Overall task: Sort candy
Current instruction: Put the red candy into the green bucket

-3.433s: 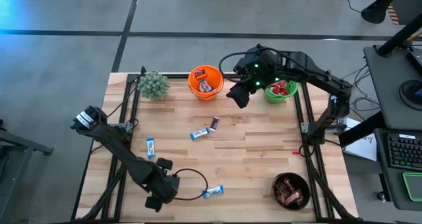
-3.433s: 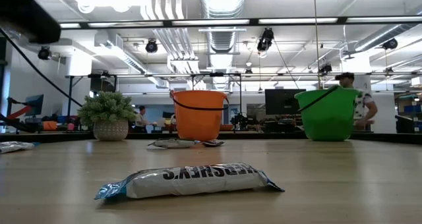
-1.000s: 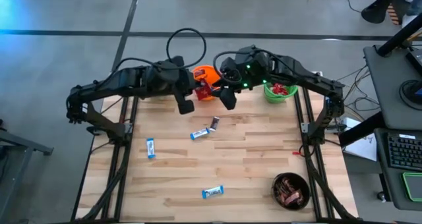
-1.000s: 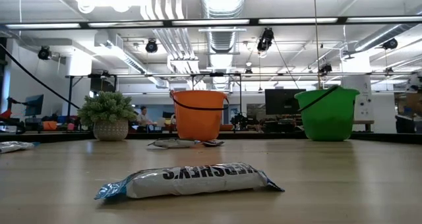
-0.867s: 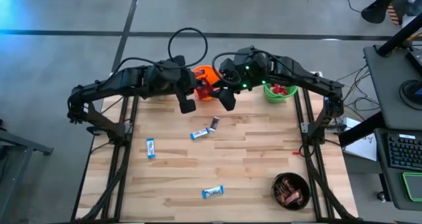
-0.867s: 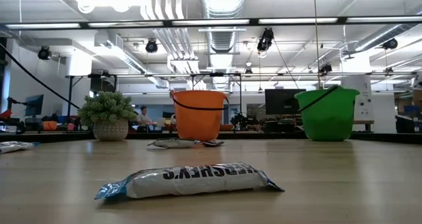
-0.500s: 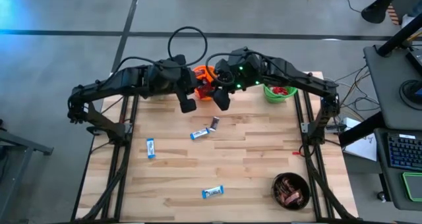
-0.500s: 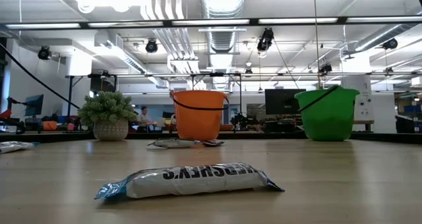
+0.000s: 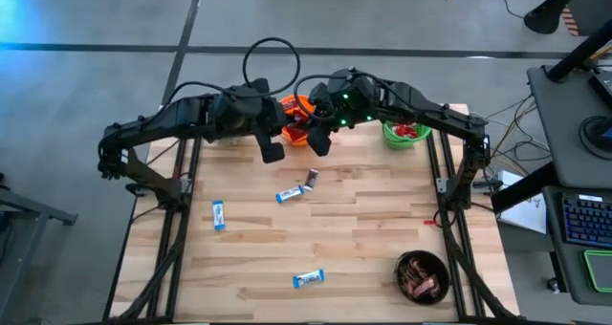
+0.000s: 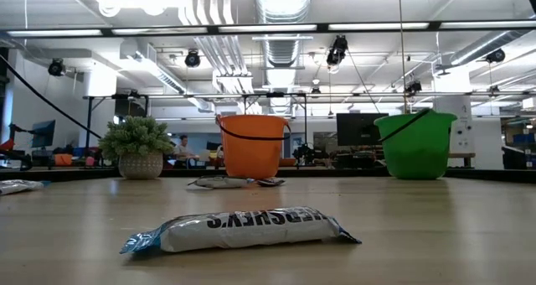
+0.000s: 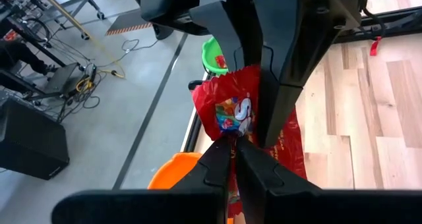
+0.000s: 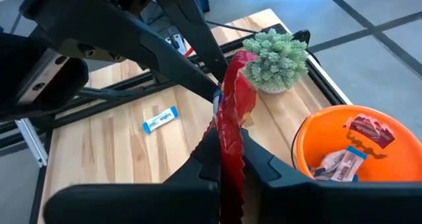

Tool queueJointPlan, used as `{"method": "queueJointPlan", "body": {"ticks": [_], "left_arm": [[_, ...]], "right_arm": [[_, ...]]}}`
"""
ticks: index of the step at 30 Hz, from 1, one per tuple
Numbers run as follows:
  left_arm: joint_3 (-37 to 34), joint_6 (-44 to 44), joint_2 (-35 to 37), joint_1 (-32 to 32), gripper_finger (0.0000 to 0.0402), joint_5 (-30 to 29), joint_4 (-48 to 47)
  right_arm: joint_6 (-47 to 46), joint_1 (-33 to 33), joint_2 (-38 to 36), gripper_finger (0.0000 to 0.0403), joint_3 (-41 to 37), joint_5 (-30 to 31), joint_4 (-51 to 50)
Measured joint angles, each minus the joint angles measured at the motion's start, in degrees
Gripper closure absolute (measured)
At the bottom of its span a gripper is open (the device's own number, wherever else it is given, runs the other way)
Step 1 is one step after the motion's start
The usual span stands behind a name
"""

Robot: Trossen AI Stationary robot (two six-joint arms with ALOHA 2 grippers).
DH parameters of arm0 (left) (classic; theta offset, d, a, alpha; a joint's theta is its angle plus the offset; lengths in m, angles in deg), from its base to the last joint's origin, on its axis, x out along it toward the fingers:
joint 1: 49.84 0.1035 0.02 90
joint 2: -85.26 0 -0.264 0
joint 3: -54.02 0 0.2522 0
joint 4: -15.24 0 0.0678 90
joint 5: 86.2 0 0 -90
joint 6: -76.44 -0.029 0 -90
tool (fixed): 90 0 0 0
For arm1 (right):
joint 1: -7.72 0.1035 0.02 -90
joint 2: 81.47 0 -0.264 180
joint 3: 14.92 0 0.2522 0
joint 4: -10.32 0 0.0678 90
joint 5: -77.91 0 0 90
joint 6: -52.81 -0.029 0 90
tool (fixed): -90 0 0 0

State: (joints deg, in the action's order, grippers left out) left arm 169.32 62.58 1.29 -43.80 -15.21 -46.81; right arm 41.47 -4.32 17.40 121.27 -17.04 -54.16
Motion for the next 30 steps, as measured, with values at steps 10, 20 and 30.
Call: {"method": "queueJointPlan", "body": {"ticks": [10, 20, 30], "left_arm": [[3.29, 1.05, -0.1, -0.09, 0.0379, 0.43, -2.31], [9.85, 0.87, 0.0, -0.04, 0.0314, 0.08, -11.04], [12.0, 0.85, -0.13, 0.02, 0.0301, -0.04, -17.84]], "right_arm": [[0.93, -0.18, -1.25, 0.0394, 0.04, 0.68, -4.21], [2.34, -3.09, -4.17, 0.0394, 0.04, 3.69, -13.27], [4.11, -10.38, -6.11, 0.0394, 0.04, 6.9, -26.5]]}}
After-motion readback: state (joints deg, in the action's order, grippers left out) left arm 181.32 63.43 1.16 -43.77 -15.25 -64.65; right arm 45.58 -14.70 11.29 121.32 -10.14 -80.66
